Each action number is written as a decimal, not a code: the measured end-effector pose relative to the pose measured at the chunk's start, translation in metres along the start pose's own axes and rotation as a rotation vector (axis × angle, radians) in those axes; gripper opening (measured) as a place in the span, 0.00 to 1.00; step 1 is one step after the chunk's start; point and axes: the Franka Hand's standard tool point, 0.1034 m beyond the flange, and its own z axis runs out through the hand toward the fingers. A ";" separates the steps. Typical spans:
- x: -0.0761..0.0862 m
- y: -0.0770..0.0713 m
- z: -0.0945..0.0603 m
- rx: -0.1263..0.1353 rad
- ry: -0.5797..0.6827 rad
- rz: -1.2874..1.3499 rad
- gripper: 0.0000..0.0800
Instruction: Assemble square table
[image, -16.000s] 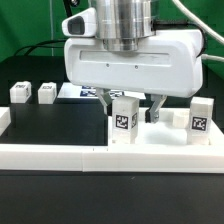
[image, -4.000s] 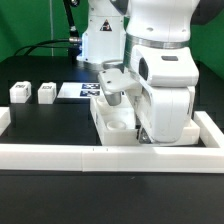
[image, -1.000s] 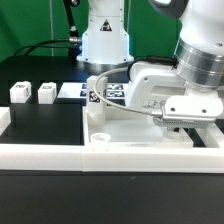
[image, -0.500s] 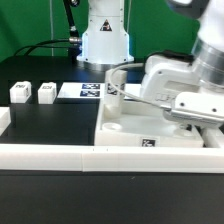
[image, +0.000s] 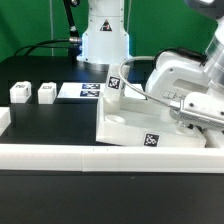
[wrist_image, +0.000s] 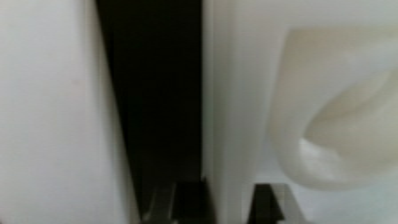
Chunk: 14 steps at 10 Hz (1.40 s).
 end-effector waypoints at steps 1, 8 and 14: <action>0.000 -0.006 0.000 0.010 0.006 0.006 0.11; 0.002 -0.029 -0.001 0.039 0.036 0.034 0.81; 0.003 -0.035 -0.020 0.044 0.025 0.055 0.81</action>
Offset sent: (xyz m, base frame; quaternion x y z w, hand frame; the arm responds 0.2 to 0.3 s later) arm 0.0000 0.0000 0.0000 0.0000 0.0000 0.0000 1.0000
